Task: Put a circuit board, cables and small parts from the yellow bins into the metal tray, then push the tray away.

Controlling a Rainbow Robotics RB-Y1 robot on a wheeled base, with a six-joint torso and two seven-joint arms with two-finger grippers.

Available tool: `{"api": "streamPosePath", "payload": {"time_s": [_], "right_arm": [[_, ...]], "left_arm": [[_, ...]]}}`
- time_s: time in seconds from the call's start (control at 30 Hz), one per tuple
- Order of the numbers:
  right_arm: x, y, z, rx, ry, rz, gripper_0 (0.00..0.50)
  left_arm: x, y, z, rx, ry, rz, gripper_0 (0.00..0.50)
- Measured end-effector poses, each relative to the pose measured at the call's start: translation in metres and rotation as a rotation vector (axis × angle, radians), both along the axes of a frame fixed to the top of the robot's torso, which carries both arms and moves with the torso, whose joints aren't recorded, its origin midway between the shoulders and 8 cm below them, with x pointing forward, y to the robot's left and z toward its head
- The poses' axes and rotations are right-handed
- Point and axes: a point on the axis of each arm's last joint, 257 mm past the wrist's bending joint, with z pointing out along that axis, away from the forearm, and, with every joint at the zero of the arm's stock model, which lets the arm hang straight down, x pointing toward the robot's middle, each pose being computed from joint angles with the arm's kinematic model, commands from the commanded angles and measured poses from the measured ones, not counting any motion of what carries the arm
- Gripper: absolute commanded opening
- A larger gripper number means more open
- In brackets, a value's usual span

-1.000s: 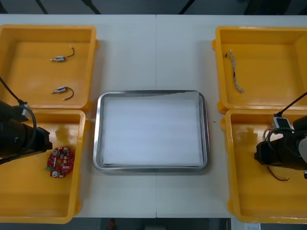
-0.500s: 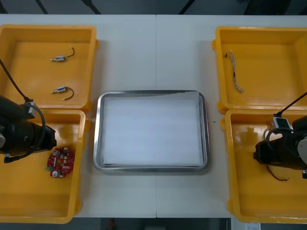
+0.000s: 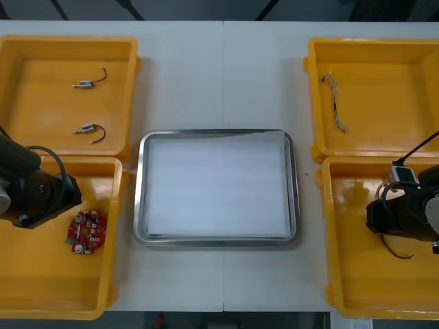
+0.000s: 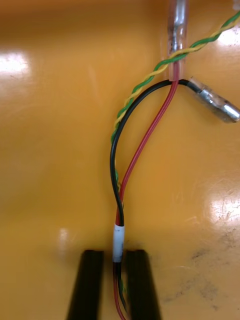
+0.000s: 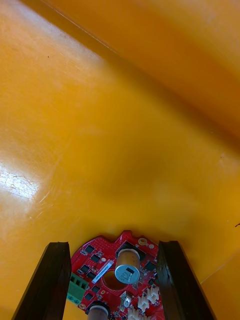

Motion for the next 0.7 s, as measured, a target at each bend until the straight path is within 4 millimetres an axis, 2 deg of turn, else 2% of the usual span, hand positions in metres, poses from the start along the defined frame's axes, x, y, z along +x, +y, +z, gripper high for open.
{"api": "streamPosePath", "payload": {"time_s": [0.23, 0.4, 0.53, 0.7], "right_arm": [[0.001, -0.001, 0.001, -0.003, 0.0, -0.001, 0.0], [-0.001, -0.009, 0.007, -0.051, 0.034, -0.009, 0.0], [0.0, -0.011, 0.025, -0.081, 0.054, -0.007, 0.0], [0.004, -0.003, 0.059, -0.047, 0.037, -0.002, 0.0]], "left_arm": [[-0.001, 0.0, -0.001, 0.001, 0.003, 0.0, 0.5], [-0.008, -0.002, -0.011, 0.01, 0.022, -0.018, 0.5], [-0.014, -0.007, -0.021, 0.031, 0.043, -0.055, 0.5], [-0.013, -0.013, -0.023, 0.031, 0.042, -0.077, 0.5]]}}
